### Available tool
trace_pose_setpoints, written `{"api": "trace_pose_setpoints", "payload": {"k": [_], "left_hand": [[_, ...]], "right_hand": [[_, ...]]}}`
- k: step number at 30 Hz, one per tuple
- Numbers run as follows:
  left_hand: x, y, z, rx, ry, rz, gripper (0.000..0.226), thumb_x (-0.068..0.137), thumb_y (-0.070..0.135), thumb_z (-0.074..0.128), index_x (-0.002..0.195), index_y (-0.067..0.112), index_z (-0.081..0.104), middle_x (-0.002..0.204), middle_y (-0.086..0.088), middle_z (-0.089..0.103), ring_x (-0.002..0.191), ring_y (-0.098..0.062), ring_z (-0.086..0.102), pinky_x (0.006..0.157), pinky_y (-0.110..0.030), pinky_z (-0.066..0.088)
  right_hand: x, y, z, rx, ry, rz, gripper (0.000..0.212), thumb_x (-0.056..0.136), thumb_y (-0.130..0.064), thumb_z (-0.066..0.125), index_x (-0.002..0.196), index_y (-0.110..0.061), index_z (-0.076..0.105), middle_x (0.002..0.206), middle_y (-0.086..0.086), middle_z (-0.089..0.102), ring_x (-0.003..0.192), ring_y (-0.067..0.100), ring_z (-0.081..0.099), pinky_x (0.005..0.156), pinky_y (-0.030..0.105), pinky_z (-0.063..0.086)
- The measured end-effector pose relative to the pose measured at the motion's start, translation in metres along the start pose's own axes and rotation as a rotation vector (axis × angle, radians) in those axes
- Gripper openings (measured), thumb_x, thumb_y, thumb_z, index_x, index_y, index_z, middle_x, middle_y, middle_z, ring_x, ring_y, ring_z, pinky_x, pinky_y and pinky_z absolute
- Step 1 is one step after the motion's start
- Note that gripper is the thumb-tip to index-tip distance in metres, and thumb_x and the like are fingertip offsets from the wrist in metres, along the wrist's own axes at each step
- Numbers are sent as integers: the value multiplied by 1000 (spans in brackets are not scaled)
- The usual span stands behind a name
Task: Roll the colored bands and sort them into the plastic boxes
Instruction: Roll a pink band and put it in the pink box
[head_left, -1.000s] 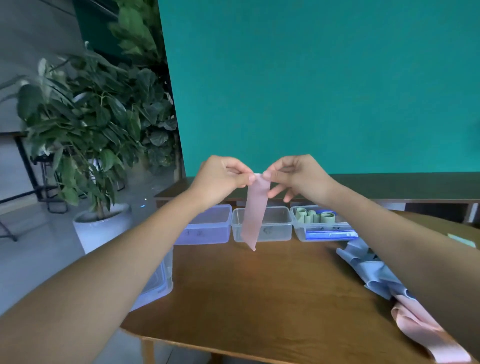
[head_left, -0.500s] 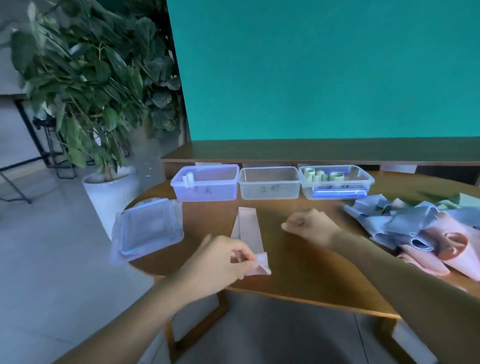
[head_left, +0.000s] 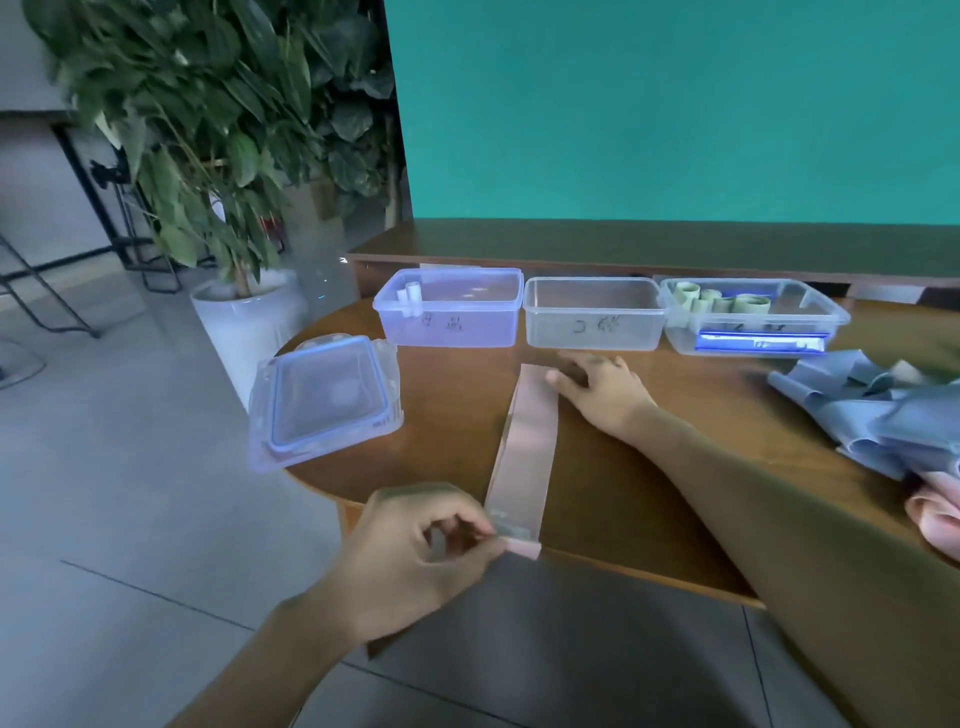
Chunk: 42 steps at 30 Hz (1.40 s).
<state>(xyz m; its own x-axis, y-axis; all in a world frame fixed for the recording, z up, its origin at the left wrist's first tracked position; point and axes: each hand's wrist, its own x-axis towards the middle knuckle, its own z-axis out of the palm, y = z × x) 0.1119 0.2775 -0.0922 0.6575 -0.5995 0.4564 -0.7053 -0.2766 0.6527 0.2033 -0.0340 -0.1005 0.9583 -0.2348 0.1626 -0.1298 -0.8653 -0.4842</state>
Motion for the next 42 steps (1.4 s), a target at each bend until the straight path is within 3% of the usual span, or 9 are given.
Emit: {"api": "trace_pose_setpoints", "payload": {"k": [4, 8, 10, 12, 18, 27, 31, 35, 42], "left_hand": [[-6, -12, -1, -38, -30, 1, 12, 80, 22, 84, 80, 26, 73, 77, 11, 68, 62, -13, 63, 56, -14, 41], [-7, -18, 0, -73, -14, -50, 12, 80, 22, 84, 82, 28, 74, 73, 15, 66, 62, -12, 61, 54, -16, 42], [-6, -19, 2, -88, 17, -91, 13, 79, 22, 85, 82, 29, 75, 69, 16, 64, 59, -8, 57, 53, -17, 41], [-4, -18, 3, -121, 30, -131, 12, 79, 24, 84, 81, 31, 75, 67, 17, 63, 57, -5, 53, 54, -16, 40], [12, -6, 15, -194, 79, -109, 8, 81, 24, 84, 82, 28, 76, 65, 14, 65, 56, -3, 52, 53, -22, 42], [70, 31, 49, -228, 16, -67, 13, 83, 30, 83, 80, 19, 77, 74, 8, 71, 65, -8, 63, 67, -25, 53], [84, 38, 58, -90, -58, 89, 6, 87, 27, 78, 89, 21, 78, 80, 15, 71, 73, -6, 66, 68, -14, 49], [87, 36, 65, -89, -107, 78, 6, 86, 28, 79, 89, 23, 79, 81, 15, 71, 76, -7, 66, 69, -14, 48], [84, 28, 68, -2, -321, 51, 10, 88, 36, 75, 93, 27, 78, 88, 15, 71, 82, -4, 65, 70, -12, 49]], "right_hand": [[21, -6, 5, -16, 13, 4, 48, 100, -60, 42, 137, -34, 57, 139, -1, 56, 136, 27, 39, 112, 46, 31], [34, -8, 9, 121, 39, -13, 12, 96, -45, 59, 97, -40, 70, 112, -9, 69, 115, 21, 55, 106, 46, 42], [37, -7, 10, 257, 68, -26, 8, 92, -32, 69, 87, -38, 69, 101, -11, 71, 104, 16, 63, 95, 36, 50], [37, -7, 8, 394, 95, -34, 5, 92, -22, 73, 90, -27, 72, 97, -8, 72, 99, 14, 66, 84, 20, 49], [38, -1, 1, 620, 207, -22, 7, 89, -22, 78, 92, -16, 75, 95, -6, 74, 89, 5, 69, 80, 14, 50], [55, 8, -26, 569, 343, -29, 8, 86, -19, 80, 90, -18, 73, 90, -2, 74, 86, 12, 69, 79, 19, 51], [59, 20, -35, 555, 372, -43, 7, 87, -15, 78, 88, -19, 72, 88, -6, 73, 87, 11, 70, 83, 22, 55], [62, 29, -36, 545, 373, -40, 12, 86, -16, 80, 84, -24, 71, 87, -8, 73, 87, 10, 70, 87, 25, 55], [56, 37, -22, 410, 301, -1, 9, 91, -22, 74, 99, -18, 77, 99, -3, 73, 95, 13, 66, 92, 24, 50]]}}
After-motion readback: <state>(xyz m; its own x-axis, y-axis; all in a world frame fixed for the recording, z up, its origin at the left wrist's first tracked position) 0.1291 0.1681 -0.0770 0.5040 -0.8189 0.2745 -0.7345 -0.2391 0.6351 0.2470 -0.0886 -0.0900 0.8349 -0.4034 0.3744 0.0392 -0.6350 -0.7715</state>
